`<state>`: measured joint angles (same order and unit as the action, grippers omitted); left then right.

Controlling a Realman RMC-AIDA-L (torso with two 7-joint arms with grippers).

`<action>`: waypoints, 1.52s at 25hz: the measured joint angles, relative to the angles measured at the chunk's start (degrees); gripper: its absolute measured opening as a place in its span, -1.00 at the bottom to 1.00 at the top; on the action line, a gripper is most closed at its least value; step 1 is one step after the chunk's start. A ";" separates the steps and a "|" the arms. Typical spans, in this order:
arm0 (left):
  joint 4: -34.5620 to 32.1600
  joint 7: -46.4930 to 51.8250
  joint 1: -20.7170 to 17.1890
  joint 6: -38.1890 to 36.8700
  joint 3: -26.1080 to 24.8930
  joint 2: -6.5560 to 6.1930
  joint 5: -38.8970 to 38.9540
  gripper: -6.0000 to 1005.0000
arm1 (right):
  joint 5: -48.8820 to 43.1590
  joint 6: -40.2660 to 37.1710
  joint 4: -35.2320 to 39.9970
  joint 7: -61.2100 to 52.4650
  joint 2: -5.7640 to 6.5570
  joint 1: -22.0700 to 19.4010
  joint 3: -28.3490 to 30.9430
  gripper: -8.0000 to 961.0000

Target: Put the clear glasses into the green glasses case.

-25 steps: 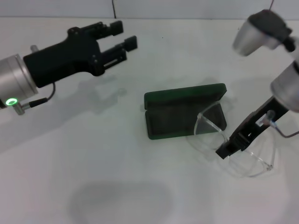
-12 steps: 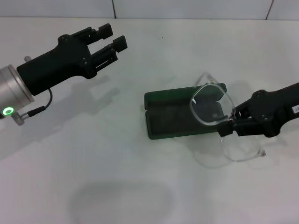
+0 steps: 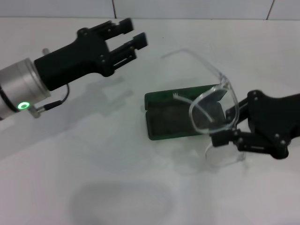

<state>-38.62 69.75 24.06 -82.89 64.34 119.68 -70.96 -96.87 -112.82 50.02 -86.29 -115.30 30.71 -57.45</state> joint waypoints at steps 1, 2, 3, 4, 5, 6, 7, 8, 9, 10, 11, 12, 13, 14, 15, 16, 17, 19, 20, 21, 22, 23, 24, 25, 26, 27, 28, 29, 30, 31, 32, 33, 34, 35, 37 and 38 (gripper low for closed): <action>0.88 -0.23 1.08 -0.87 0.00 0.00 0.01 0.06 | -0.32 -0.63 -1.00 0.02 0.00 0.62 -0.31 -0.74; 1.69 -0.50 2.00 -1.82 -0.02 0.00 0.02 0.06 | -0.86 -1.04 -1.75 0.03 -0.01 1.19 -0.65 -0.74; 2.41 -0.71 2.89 -2.72 -0.03 -0.02 0.02 0.06 | -1.46 -1.28 -2.16 0.03 -0.01 1.55 -0.91 -0.74; 2.78 -0.84 3.45 -3.52 -0.03 -0.03 0.01 0.06 | -2.74 -1.45 -2.51 0.24 -0.06 1.88 -1.22 -0.74; 3.12 -0.89 4.22 -4.67 0.00 -0.07 -0.17 0.06 | -3.72 -1.44 -2.60 0.70 -0.13 1.96 -1.36 -0.74; 3.27 -0.84 4.79 -5.71 0.11 -0.13 -0.38 0.06 | -4.25 -1.33 -2.61 1.27 -0.23 1.91 -1.45 -0.74; 3.44 -0.73 5.21 -6.54 0.30 -0.19 -0.62 0.06 | -4.69 -1.05 -2.74 2.27 -0.30 1.76 -1.54 -0.74; 3.57 -0.51 5.60 -7.38 0.56 -0.26 -0.87 0.06 | -4.87 -0.77 -2.93 3.26 -0.34 1.60 -1.61 -0.74; 3.65 -0.22 5.81 -7.98 0.84 -0.37 -1.13 0.06 | -4.87 -0.51 -3.16 4.16 -0.34 1.44 -1.66 -0.74; 3.64 0.46 6.02 -8.85 1.16 -0.51 -1.59 0.06 | -4.88 -0.01 -3.44 5.29 -0.33 1.19 -1.70 -0.74; 3.59 1.17 6.24 -9.53 1.35 -0.65 -2.03 0.06 | -4.88 0.28 -3.54 5.73 -0.31 1.04 -1.65 -0.74; 3.59 2.13 6.58 -10.17 1.43 -0.79 -2.69 0.06 | -4.88 0.81 -3.58 6.40 -0.30 0.77 -1.60 -0.74; 3.60 3.17 7.01 -10.55 1.45 -0.93 -3.55 0.06 | -4.88 1.38 -3.59 7.16 -0.29 0.54 -1.57 -0.74; 3.67 4.31 7.52 -10.94 1.48 -1.03 -4.62 0.06 | -4.88 1.95 -3.60 8.15 -0.29 0.35 -1.62 -0.74; 3.74 5.71 8.02 -11.07 1.50 -1.09 -5.98 0.06 | -4.88 2.36 -3.60 9.13 -0.29 0.19 -1.70 -0.74; 3.80 6.89 8.45 -11.14 1.53 -1.10 -7.21 0.06 | -4.87 2.69 -3.61 10.20 -0.31 0.08 -1.77 -0.74; 3.83 8.10 8.92 -11.17 1.54 -1.10 -8.32 0.06 | -4.88 2.94 -3.67 11.91 -0.37 0.02 -1.83 -0.74; 3.97 10.18 9.70 -11.17 1.55 -1.00 -10.55 0.06 | -4.86 3.37 -3.90 14.84 -0.43 -0.03 -1.88 -0.74; 3.98 11.22 10.08 -11.16 1.57 -0.90 -11.75 0.06 | -4.79 3.75 -4.02 16.37 -0.45 -0.06 -1.89 -0.74; 3.99 11.78 10.25 -11.14 1.57 -0.84 -12.47 0.06 | -4.72 4.09 -4.13 17.67 -0.48 -0.08 -1.89 -0.74; 3.99 12.42 10.43 -11.09 1.58 -0.78 -13.44 0.06 | -4.49 4.66 -4.41 20.14 -0.55 -0.12 -1.92 -0.74; 4.01 13.44 10.55 -10.83 1.57 -0.70 -14.86 0.06 | -4.39 4.89 -4.61 21.19 -0.58 -0.13 -1.92 -0.74; 4.01 13.44 10.55 -10.83 1.57 -0.70 -14.86 0.06 | -4.22 5.06 -4.94 22.63 -0.62 -0.13 -1.95 -0.74; 4.01 14.01 10.65 -10.63 1.53 -0.70 -15.76 0.06 | -3.94 5.32 -5.43 24.67 -0.66 -0.13 -1.97 -0.74; 4.02 14.82 10.77 -10.47 1.44 -0.70 -16.67 0.06 | -3.62 5.49 -5.93 26.76 -0.70 -0.15 -1.99 -0.74; 4.02 15.45 10.87 -10.37 1.38 -0.70 -17.47 0.06 | -3.23 5.62 -6.38 28.95 -0.72 -0.19 -1.99 -0.74; 4.03 16.14 11.01 -10.34 1.37 -0.78 -18.25 0.06 | -2.73 5.80 -7.05 31.37 -0.72 -0.28 -1.99 -0.74; 4.04 16.77 11.11 -10.31 1.35 -0.89 -18.97 0.06 | -2.18 5.94 -7.72 34.13 -0.73 -0.45 -1.99 -0.74; 4.04 17.20 11.17 -10.30 1.37 -0.97 -19.48 0.06 | -1.83 6.02 -8.07 35.84 -0.73 -0.62 -1.99 -0.74; 4.05 17.52 11.22 -10.29 1.37 -1.01 -19.89 0.06 | -1.32 6.16 -8.45 38.74 -0.72 -0.96 -2.00 -0.74; 4.06 17.74 11.26 -10.28 1.27 -1.02 -20.13 0.06 | -1.20 6.18 -8.52 39.63 -0.72 -1.07 -2.03 -0.74; 4.07 17.80 11.26 -10.27 0.94 -1.02 -20.18 0.06 | -1.06 6.22 -8.59 41.07 -0.72 -1.26 -2.13 -0.74; 4.08 17.77 11.22 -10.27 0.53 -1.03 -20.18 0.06 | -1.05 6.24 -8.61 42.13 -0.70 -1.37 -2.28 -0.74; 4.08 17.61 11.06 -10.26 -0.18 -1.02 -20.09 0.06 | -1.13 6.24 -8.63 42.73 -0.65 -1.41 -2.41 -0.74; 4.09 17.12 10.72 -10.25 -2.06 -1.01 -19.98 0.06 | -1.52 6.24 -8.63 43.51 -0.55 -1.45 -2.59 -0.74; 4.08 16.86 10.51 -10.18 -3.20 -1.02 -19.98 0.06 | -1.73 6.30 -8.63 43.93 -0.49 -1.49 -2.61 -0.74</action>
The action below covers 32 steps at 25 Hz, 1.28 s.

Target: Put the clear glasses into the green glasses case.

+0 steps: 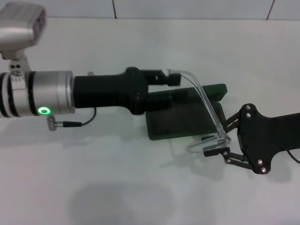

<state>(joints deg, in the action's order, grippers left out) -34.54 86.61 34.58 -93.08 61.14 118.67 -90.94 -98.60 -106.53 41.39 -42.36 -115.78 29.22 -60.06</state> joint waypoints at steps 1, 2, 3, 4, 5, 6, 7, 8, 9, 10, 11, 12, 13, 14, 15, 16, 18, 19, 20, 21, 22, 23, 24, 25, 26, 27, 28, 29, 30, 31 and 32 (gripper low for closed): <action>0.00 -0.19 -0.24 0.15 -1.17 -0.03 -0.05 0.06 | -0.19 0.13 0.00 0.47 0.07 -0.11 -0.02 -0.74; 0.00 -0.41 -0.43 0.30 -2.10 -0.07 -0.12 0.06 | -0.39 0.39 0.00 1.08 0.11 -0.27 -0.05 -0.74; -0.01 -0.79 -0.74 0.48 -3.38 -0.15 -0.13 0.06 | -0.57 0.76 0.00 1.58 0.11 -0.49 -0.06 -0.74; -0.04 -1.20 -0.99 0.54 -4.48 -0.18 -0.11 0.06 | -0.69 1.25 0.00 2.18 0.11 -0.73 -0.11 -0.74; -0.11 -1.77 -1.37 0.56 -5.82 -0.24 0.01 0.06 | -0.77 1.91 0.00 2.84 0.07 -1.11 -0.33 -0.74; -0.25 -2.04 -1.63 0.49 -6.78 -0.25 0.22 0.05 | -0.78 2.57 0.00 3.42 0.03 -1.35 -0.71 -0.74; -0.41 -2.38 -1.99 0.25 -7.90 -0.25 0.66 0.05 | -0.78 3.13 0.00 3.84 -0.01 -1.52 -1.15 -0.74; -0.48 -2.49 -2.15 0.01 -8.55 -0.26 1.18 0.05 | -0.79 3.75 -0.01 4.16 -0.05 -1.61 -1.69 -0.74; -0.49 -2.58 -2.28 -0.22 -9.04 -0.27 1.78 0.04 | -0.79 4.63 0.00 4.41 -0.07 -1.69 -2.45 -0.74; -0.44 -2.64 -2.33 -0.42 -9.30 -0.27 2.39 0.04 | -0.79 5.12 0.00 4.47 -0.10 -1.69 -2.93 -0.74; -0.33 -2.71 -2.34 -0.56 -9.25 -0.27 2.78 0.04 | -0.79 5.77 0.00 4.48 -0.12 -1.70 -3.50 -0.74; -0.33 -2.71 -2.34 -0.56 -9.25 -0.27 2.78 0.04 | -0.79 6.33 0.01 4.48 -0.13 -1.70 -3.99 -0.74; -0.27 -2.81 -2.26 -0.97 -9.07 -0.22 3.02 0.04 | -0.79 6.75 0.03 4.48 -0.14 -1.71 -4.36 -0.74; -0.25 -2.86 -1.95 -2.31 -8.24 0.19 2.99 0.04 | -0.79 7.32 0.09 4.50 -0.14 -1.71 -4.75 -0.74; -0.24 -2.89 -1.87 -2.78 -7.95 0.31 2.97 0.04 | -0.79 7.96 0.16 4.65 -0.14 -1.71 -5.18 -0.74; -0.22 -2.95 -1.67 -3.58 -7.09 0.52 2.93 0.04 | -0.79 8.29 0.18 4.80 -0.14 -1.71 -5.43 -0.74; -0.04 -3.02 -1.27 -4.20 -5.15 0.72 3.04 0.04 | -0.76 9.34 0.17 6.02 -0.14 -1.71 -6.24 -0.74; 0.25 -3.06 -0.86 -4.25 -3.97 0.79 3.08 0.04 | -0.70 9.60 0.08 7.12 -0.16 -1.71 -6.59 -0.74; 0.78 -3.15 -0.27 -4.16 -2.79 0.82 3.08 0.04 | -0.58 9.79 0.02 8.20 -0.18 -1.71 -6.92 -0.74; 1.61 -3.36 0.39 -4.01 -1.98 0.82 2.96 0.04 | -0.47 9.89 0.02 9.31 -0.23 -1.72 -7.23 -0.74; 3.60 -3.77 1.79 -3.60 -1.02 0.83 2.34 0.04 | -0.26 9.96 0.00 11.34 -0.27 -2.00 -7.55 -0.74; 3.60 -3.77 1.79 -3.60 -1.02 0.83 2.34 0.04 | -0.26 9.96 0.00 11.34 -0.27 -2.00 -7.55 -0.74; 4.63 -3.92 2.50 -3.12 -0.77 0.83 1.85 0.04 | -0.17 9.96 0.00 12.14 -0.29 -2.16 -7.55 -0.74; 4.63 -3.92 2.50 -3.12 -0.77 0.83 1.85 0.04 | -0.12 9.94 0.00 12.67 -0.30 -2.26 -7.56 -0.74; 6.14 -4.00 3.69 -1.91 -0.47 0.83 0.40 0.04 | -0.07 9.90 0.00 13.02 -0.31 -2.30 -7.56 -0.74; 6.36 -4.00 3.87 -1.70 -0.45 0.85 0.02 0.04 | -0.04 9.85 0.00 13.30 -0.31 -2.32 -7.57 -0.74; 6.76 -4.00 4.13 -1.44 -0.44 0.89 -0.54 0.04 | 0.07 9.79 -0.01 13.67 -0.31 -2.37 -7.57 -0.74; 7.16 -4.00 4.42 -1.21 -0.35 0.93 -0.99 0.04 | 0.23 9.74 -0.04 14.00 -0.32 -2.44 -7.58 -0.74; 7.78 -4.12 4.70 -1.09 -0.06 1.00 -1.26 0.04 | 0.51 9.66 -0.10 14.50 -0.32 -2.53 -7.59 -0.74; 7.78 -4.12 4.70 -1.09 -0.06 1.00 -1.26 0.04 | 0.79 9.56 -0.18 15.03 -0.32 -2.62 -7.60 -0.74; 8.19 -4.38 4.82 -1.05 0.17 1.03 -1.25 0.04 | 1.11 9.41 -0.33 15.74 -0.32 -2.73 -7.61 -0.74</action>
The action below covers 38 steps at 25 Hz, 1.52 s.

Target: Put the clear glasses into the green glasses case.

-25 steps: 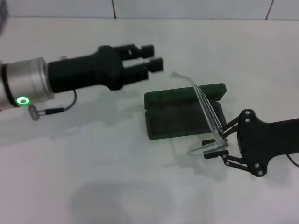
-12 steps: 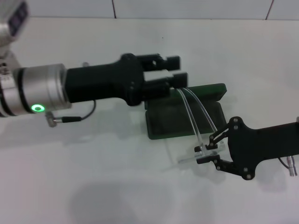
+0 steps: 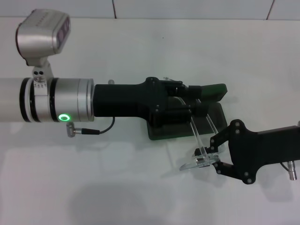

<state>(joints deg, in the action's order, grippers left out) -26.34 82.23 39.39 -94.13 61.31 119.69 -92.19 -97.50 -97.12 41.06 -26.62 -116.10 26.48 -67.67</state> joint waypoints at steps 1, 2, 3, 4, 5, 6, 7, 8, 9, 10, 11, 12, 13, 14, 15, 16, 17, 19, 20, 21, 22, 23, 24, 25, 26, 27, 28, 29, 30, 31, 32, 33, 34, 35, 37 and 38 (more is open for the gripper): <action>0.28 -0.23 0.03 0.03 0.06 0.00 0.03 0.04 | 0.30 -0.20 -0.12 0.63 0.00 -0.07 0.00 -0.74; 0.66 -0.53 0.07 0.07 0.11 0.01 0.08 0.04 | 0.56 -0.41 -0.20 1.14 0.00 -0.14 0.00 -0.74; 1.05 -0.76 0.10 0.10 0.11 0.03 0.09 0.04 | 0.69 -0.70 -0.23 1.47 0.00 -0.19 -0.01 -0.74; 1.35 -0.90 0.10 0.13 0.12 0.04 0.10 0.04 | 0.91 -1.20 -0.27 1.91 0.00 -0.27 0.00 -0.74; 1.75 -1.00 0.11 0.14 0.13 0.07 0.10 0.04 | 1.04 -1.55 -0.28 2.15 0.00 -0.34 0.08 -0.74; 1.99 -1.07 0.11 0.14 0.13 0.09 0.10 0.04 | 1.24 -1.85 -0.29 2.27 0.00 -0.40 0.12 -0.74; 2.49 -1.29 0.12 0.15 0.13 0.10 0.12 0.04 | 1.56 -2.13 -0.29 2.41 0.01 -0.49 0.16 -0.74; 2.60 -1.36 0.13 0.16 0.13 0.10 0.13 0.04 | 2.01 -2.36 -0.29 2.64 0.05 -0.67 0.16 -0.74; 2.70 -1.42 0.13 0.16 0.13 0.11 0.14 0.04 | 2.60 -2.54 -0.30 3.03 0.08 -0.88 0.14 -0.74; 2.76 -1.51 0.14 0.16 0.13 0.13 0.14 0.04 | 3.22 -2.66 -0.32 3.54 0.13 -1.20 0.10 -0.74; 2.77 -1.55 0.14 0.16 0.14 0.15 0.14 0.04 | 3.60 -2.72 -0.35 3.85 0.15 -1.39 0.11 -0.74; 2.79 -1.57 0.15 0.16 0.25 0.17 0.16 0.04 | 4.12 -2.76 -0.37 4.20 0.18 -1.60 0.14 -0.74; 2.82 -1.59 0.14 0.15 0.43 0.20 0.23 0.04 | 4.46 -2.77 -0.39 4.32 0.18 -1.75 0.14 -0.74; 2.85 -1.61 0.10 0.15 0.61 0.22 0.33 0.04 | 4.60 -2.79 -0.39 4.33 0.18 -1.77 0.15 -0.74; 2.89 -1.63 0.07 0.15 0.75 0.24 0.41 0.04 | 4.70 -2.81 -0.39 4.32 0.18 -1.81 0.16 -0.74; 2.93 -1.64 0.04 0.14 0.85 0.25 0.41 0.04 | 4.70 -2.83 -0.39 4.28 0.18 -1.82 0.16 -0.74; 3.07 -1.64 0.03 0.14 0.91 0.25 0.42 0.04 | 4.71 -2.85 -0.39 4.22 0.18 -1.83 0.16 -0.74; 3.44 -1.64 0.10 0.12 1.33 0.26 0.41 0.04 | 4.72 -2.87 -0.39 4.12 0.18 -1.83 0.19 -0.74; 3.61 -1.64 0.15 0.11 1.73 0.27 0.41 0.04 | 4.74 -2.89 -0.39 4.07 0.18 -1.83 0.23 -0.74; 3.72 -1.64 0.22 0.10 2.35 0.27 0.42 0.04 | 4.77 -2.91 -0.39 4.05 0.18 -1.83 0.27 -0.74; 3.73 -1.67 0.24 0.10 2.87 0.27 0.42 0.04 | 4.82 -2.94 -0.39 4.04 0.18 -1.83 0.32 -0.74; 3.72 -1.71 0.26 0.10 3.28 0.27 0.42 0.04 | 4.90 -2.96 -0.39 4.04 0.17 -1.83 0.33 -0.74; 3.70 -1.74 0.31 0.11 3.67 0.28 0.42 0.04 | 5.14 -2.97 -0.39 4.03 0.14 -1.82 0.32 -0.74; 3.70 -1.75 0.34 0.11 3.86 0.28 0.42 0.04 | 5.41 -2.99 -0.39 4.03 0.14 -1.82 0.27 -0.74; 3.68 -1.75 0.36 0.12 3.99 0.28 0.44 0.04 | 5.79 -3.06 -0.39 4.00 0.16 -1.84 0.20 -0.74; 3.63 -1.75 0.37 0.12 3.99 0.28 0.46 0.04 | 6.02 -3.17 -0.40 3.99 0.18 -1.85 0.20 -0.74; 3.52 -1.75 0.30 0.12 3.97 0.28 0.47 0.04 | 6.16 -3.31 -0.41 3.97 0.19 -1.89 0.21 -0.74; 3.42 -1.75 0.20 0.12 3.87 0.28 0.48 0.04 | 6.17 -3.54 -0.42 3.92 0.20 -1.97 0.30 -0.74; 3.29 -1.93 0.05 0.12 3.59 0.27 0.59 0.04 | 6.18 -3.62 -0.42 3.88 0.20 -2.10 0.35 -0.74; 3.24 -2.32 -0.02 0.12 3.33 0.23 0.83 0.04 | 6.19 -3.70 -0.43 3.83 0.22 -2.28 0.42 -0.74; 3.22 -2.94 -0.22 0.12 2.81 0.13 1.25 0.04 | 6.18 -3.74 -0.42 3.81 0.24 -2.46 0.47 -0.74; 2.91 -4.26 -1.16 0.12 1.20 -0.09 2.84 0.04 | 6.18 -3.80 -0.40 3.79 0.26 -2.59 0.51 -0.74; 2.91 -4.26 -1.16 0.12 1.20 -0.09 2.84 0.04 | 6.19 -3.96 -0.38 3.77 0.29 -2.72 0.55 -0.74; 2.36 -4.86 -2.22 0.12 -0.18 -0.25 3.69 0.04 | 6.21 -4.26 -0.38 3.62 0.32 -2.75 0.60 -0.74; 0.93 -6.01 -3.95 0.11 -2.48 -0.43 4.52 0.04 | 6.72 -5.29 -0.35 2.72 0.40 -2.79 0.73 -0.74; 0.03 -7.14 -4.90 0.11 -3.74 -0.47 4.55 0.04 | 7.18 -5.74 -0.28 2.20 0.42 -2.85 0.76 -0.74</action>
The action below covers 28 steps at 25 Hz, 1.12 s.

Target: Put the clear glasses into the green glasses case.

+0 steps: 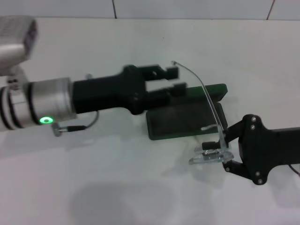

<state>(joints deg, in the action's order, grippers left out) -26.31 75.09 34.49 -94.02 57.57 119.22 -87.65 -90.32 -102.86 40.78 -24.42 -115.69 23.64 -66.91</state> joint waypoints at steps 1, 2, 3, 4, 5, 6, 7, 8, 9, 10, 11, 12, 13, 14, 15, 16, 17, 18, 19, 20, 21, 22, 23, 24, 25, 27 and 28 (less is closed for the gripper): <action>-0.69 -1.39 -0.96 0.01 -1.09 -0.06 -0.01 0.04 | 0.80 -0.73 0.12 -0.78 0.08 -0.11 0.17 -0.74; -1.28 -2.98 -1.89 0.05 -2.12 -0.11 -0.08 0.04 | 1.95 -1.57 0.17 -1.56 0.20 -0.22 0.59 -0.74; -1.46 -4.54 -2.58 0.19 -2.96 -0.15 -0.09 0.04 | 3.12 -2.61 0.17 -2.26 0.24 -0.31 1.34 -0.74; -1.59 -6.33 -3.26 0.43 -3.90 -0.18 -0.09 0.04 | 3.88 -3.39 0.13 -2.67 0.28 -0.34 1.93 -0.74; -1.60 -8.14 -4.00 0.81 -4.84 -0.18 -0.05 0.04 | 4.58 -4.57 0.00 -3.29 0.29 -0.34 2.75 -0.74; -1.62 -9.07 -4.35 1.12 -5.35 -0.18 0.02 0.04 | 5.20 -5.72 -0.11 -4.04 0.28 -0.28 3.26 -0.74; -1.62 -10.93 -5.00 1.80 -6.13 -0.10 0.10 0.04 | 5.77 -6.89 -0.13 -5.18 0.22 -0.10 3.37 -0.74; -1.62 -12.17 -5.27 2.29 -6.36 -0.02 0.12 0.04 | 6.33 -8.04 -0.13 -6.68 0.13 0.26 3.32 -0.74; -1.56 -13.68 -5.56 2.95 -6.55 0.09 0.13 0.04 | 6.93 -9.28 -0.13 -8.36 0.03 0.73 3.17 -0.74; -1.31 -15.59 -5.72 3.83 -6.57 0.24 0.13 0.04 | 7.26 -10.25 -0.29 -9.86 -0.10 1.33 3.02 -0.74; -1.02 -16.82 -5.75 4.33 -6.56 0.34 0.14 0.04 | 7.68 -11.19 -0.55 -11.42 -0.22 2.05 2.83 -0.74; -0.37 -19.00 -5.58 4.96 -6.45 0.53 0.18 0.04 | 8.45 -12.21 -1.31 -13.37 -0.32 3.18 2.16 -0.74; 0.37 -20.57 -5.30 5.04 -6.44 0.64 0.19 0.04 | 9.57 -12.83 -2.39 -15.55 -0.34 4.41 1.04 -0.74; 1.51 -22.51 -4.81 5.04 -6.43 0.75 0.22 0.04 | 10.91 -13.24 -3.54 -17.98 -0.31 5.62 -0.12 -0.74; 2.33 -23.67 -4.37 4.96 -6.42 0.81 0.24 0.04 | 12.70 -13.33 -5.08 -21.97 -0.26 7.56 -1.57 -0.74; 3.26 -25.17 -3.85 4.75 -6.43 0.89 0.32 0.04 | 13.11 -13.31 -5.48 -23.52 -0.24 8.02 -1.72 -0.74; 4.11 -26.46 -3.32 4.54 -6.43 0.98 0.40 0.04 | 13.66 -13.18 -6.01 -26.07 -0.24 8.87 -1.84 -0.74; 4.72 -27.47 -2.94 4.32 -6.43 1.05 0.49 0.04 | 13.97 -13.02 -6.41 -28.67 -0.23 9.55 -1.85 -0.74; 5.57 -28.98 -2.52 3.85 -6.41 1.12 0.75 0.04 | 14.04 -12.90 -6.63 -31.11 -0.25 9.97 -1.72 -0.74; 6.27 -30.39 -2.24 3.20 -6.36 1.16 1.15 0.04 | 14.06 -12.77 -6.64 -32.58 -0.26 10.19 -1.69 -0.74; 6.92 -31.81 -2.08 2.47 -6.30 1.17 1.72 0.04 | 14.08 -12.53 -6.66 -34.41 -0.25 10.34 -1.66 -0.74; 7.35 -33.03 -2.06 1.75 -6.22 1.17 2.33 0.04 | 14.14 -12.22 -6.67 -35.91 -0.25 10.44 -1.66 -0.74; 7.73 -34.31 -2.07 0.95 -6.11 1.18 3.02 0.04 | 14.35 -11.59 -6.68 -37.41 -0.25 10.48 -1.75 -0.74; 7.96 -35.98 -2.15 -0.21 -5.87 1.18 4.20 0.04 | 14.49 -10.82 -6.73 -38.86 -0.25 10.52 -1.87 -0.74; 7.96 -35.98 -2.15 -0.21 -5.87 1.18 4.20 0.04 | 14.63 -9.86 -6.86 -40.25 -0.26 10.54 -2.00 -0.74; 8.04 -37.12 -2.17 -1.12 -5.75 1.18 4.74 0.04 | 14.62 -8.22 -7.62 -42.26 -0.29 10.74 -2.33 -0.74; 8.10 -37.45 -2.16 -1.37 -5.75 1.18 4.81 0.04 | 14.57 -7.57 -8.26 -42.94 -0.29 11.03 -2.61 -0.74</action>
<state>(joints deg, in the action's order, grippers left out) -18.21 37.64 32.34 -95.39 51.83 120.41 -82.84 -75.75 -110.44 32.52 -67.37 -115.98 34.67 -69.52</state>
